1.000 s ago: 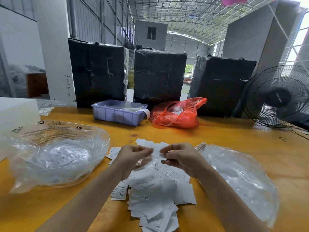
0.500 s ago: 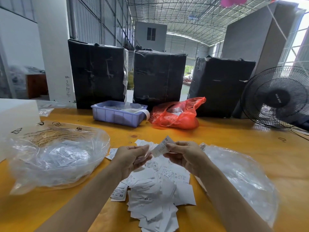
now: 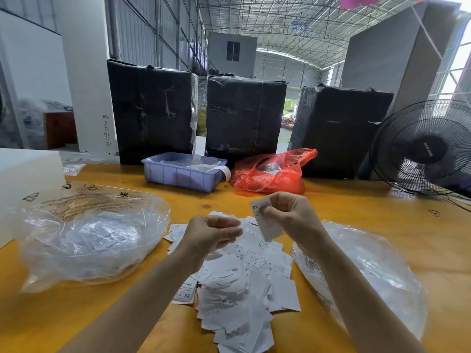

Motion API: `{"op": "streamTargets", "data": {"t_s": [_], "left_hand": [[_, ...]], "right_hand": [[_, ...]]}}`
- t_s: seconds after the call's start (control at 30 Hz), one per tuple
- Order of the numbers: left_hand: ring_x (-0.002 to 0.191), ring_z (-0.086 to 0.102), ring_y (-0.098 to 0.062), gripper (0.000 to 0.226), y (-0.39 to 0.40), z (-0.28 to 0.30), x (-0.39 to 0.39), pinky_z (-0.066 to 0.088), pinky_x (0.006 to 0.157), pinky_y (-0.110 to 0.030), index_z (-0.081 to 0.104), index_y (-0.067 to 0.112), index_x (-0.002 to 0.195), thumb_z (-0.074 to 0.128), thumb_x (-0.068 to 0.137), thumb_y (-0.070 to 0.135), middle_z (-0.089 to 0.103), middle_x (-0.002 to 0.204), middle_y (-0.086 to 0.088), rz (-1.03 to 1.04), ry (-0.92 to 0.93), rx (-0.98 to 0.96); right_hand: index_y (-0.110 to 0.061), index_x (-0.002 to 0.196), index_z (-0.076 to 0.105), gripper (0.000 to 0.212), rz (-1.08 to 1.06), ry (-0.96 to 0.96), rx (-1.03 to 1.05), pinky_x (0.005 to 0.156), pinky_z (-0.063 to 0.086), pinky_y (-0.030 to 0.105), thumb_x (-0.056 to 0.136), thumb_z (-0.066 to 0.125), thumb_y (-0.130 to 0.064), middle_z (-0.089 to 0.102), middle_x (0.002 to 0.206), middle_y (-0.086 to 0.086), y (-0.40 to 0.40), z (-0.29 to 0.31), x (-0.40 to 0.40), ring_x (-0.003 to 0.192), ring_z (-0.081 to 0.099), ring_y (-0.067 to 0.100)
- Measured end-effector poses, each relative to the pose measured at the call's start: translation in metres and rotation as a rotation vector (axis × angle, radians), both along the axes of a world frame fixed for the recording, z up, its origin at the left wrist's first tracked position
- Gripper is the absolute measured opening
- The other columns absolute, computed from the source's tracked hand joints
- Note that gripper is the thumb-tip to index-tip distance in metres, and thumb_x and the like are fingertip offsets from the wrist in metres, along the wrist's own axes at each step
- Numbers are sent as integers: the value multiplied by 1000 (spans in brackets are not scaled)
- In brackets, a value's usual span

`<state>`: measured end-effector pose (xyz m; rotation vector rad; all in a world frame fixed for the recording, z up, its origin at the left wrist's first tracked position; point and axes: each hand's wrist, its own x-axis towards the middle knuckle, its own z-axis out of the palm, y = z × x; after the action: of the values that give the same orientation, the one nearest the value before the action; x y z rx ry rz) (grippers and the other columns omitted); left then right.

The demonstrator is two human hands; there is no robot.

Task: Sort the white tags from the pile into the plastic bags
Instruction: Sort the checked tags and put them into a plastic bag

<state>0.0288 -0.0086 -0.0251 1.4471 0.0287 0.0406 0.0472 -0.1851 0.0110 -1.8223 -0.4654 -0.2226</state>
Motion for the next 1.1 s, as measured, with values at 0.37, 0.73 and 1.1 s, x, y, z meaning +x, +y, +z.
{"op": "streamTargets", "data": {"t_s": [0.37, 0.73, 1.1], "left_hand": [[53, 59, -6, 9, -3, 4, -5, 48, 54, -14, 73, 6, 78, 76, 72, 0, 68, 62, -2, -92, -32, 95], [58, 59, -6, 6, -3, 4, -6, 48, 62, -19, 75, 16, 70, 79, 71, 11, 72, 68, -1, -116, -54, 195], [58, 61, -4, 9, -2, 5, -7, 50, 57, -15, 74, 11, 80, 72, 76, 19, 74, 75, -2, -144, -25, 166]], "right_hand": [[-12, 64, 62, 28, 10, -80, -509, 55, 38, 31, 91, 62, -20, 57, 62, 3, -5, 10, -6, 58, 47, 13], [-12, 66, 61, 26, -51, -95, -681, 50, 36, 27, 91, 60, -21, 54, 61, -3, -3, 9, -5, 55, 46, 11], [-19, 58, 54, 33, -43, -91, -634, 47, 33, 19, 91, 61, -19, 49, 57, -8, -4, 13, -8, 51, 44, 6]]}}
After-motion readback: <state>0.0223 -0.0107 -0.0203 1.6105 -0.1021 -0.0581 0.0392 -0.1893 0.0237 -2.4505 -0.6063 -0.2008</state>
